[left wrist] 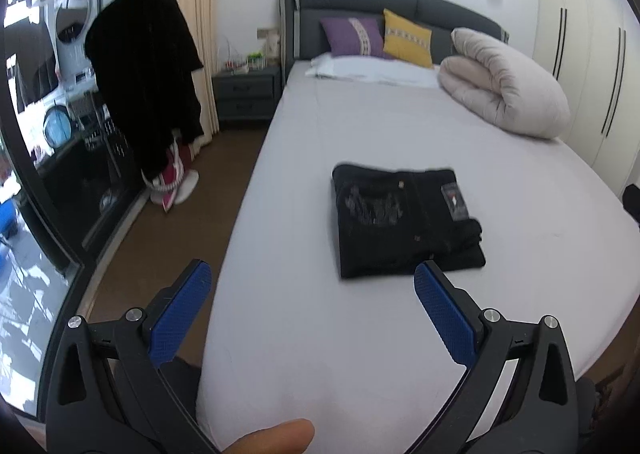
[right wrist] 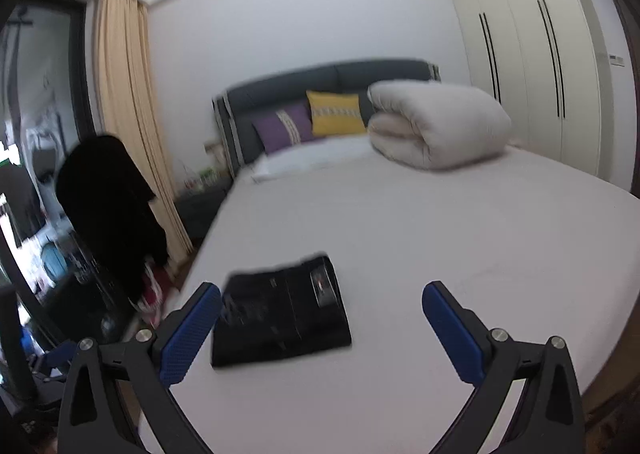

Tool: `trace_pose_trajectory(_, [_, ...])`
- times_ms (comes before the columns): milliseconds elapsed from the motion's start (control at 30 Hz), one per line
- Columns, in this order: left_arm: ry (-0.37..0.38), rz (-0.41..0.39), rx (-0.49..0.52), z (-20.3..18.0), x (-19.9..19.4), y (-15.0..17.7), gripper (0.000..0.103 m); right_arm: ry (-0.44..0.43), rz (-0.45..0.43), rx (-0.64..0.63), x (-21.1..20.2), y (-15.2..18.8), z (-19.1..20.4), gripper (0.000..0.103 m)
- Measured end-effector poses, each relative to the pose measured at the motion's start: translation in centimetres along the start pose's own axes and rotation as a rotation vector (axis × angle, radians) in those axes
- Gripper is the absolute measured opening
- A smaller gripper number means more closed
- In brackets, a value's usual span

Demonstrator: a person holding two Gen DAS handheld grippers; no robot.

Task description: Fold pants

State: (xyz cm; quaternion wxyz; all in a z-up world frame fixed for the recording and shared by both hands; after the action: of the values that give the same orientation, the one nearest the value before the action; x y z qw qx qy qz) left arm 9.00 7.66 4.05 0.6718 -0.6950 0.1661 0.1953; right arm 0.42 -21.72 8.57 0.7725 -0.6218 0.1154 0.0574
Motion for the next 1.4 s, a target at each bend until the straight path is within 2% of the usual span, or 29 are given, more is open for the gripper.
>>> trace_pose_trajectory(200, [-0.021, 0.053, -0.030, 1.0, 2.5, 2.0, 0.103, -0.008, 0.024, -0.080, 0.3, 1.6, 1.7, 0.103])
trace_pose_trajectory(400, [-0.025, 0.086, -0.027, 1.1, 4.6, 3.1, 0.103, -0.027, 0.087, -0.094, 0.8, 3.6, 2.5, 0.103])
trace_pose_trajectory(1000, [-0.034, 0.173, -0.005, 0.5, 8.0, 6.6, 0.103, -0.023, 0.226, -0.133, 1.7, 6.9, 2.3, 0.103])
trace_pose_trajectory(1400, [-0.046, 0.192, -0.010, 0.4, 9.0, 8.1, 0.103, -0.021, 0.284, -0.132, 2.4, 8.1, 2.4, 0.103])
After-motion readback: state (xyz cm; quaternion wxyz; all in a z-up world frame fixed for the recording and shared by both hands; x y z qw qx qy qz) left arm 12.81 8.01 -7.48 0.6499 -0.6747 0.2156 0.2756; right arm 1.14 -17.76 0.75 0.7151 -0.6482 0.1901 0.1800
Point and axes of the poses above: each gripper's, at about its wrist camera, not at the fingertips, and x roughly the way its jaws point, z to its left, y to its underside, the point moved 5 cm from there along x, roughly the way its jaws point, and after that the axes turned 12 degrees about -z, right-handed, at the moved point
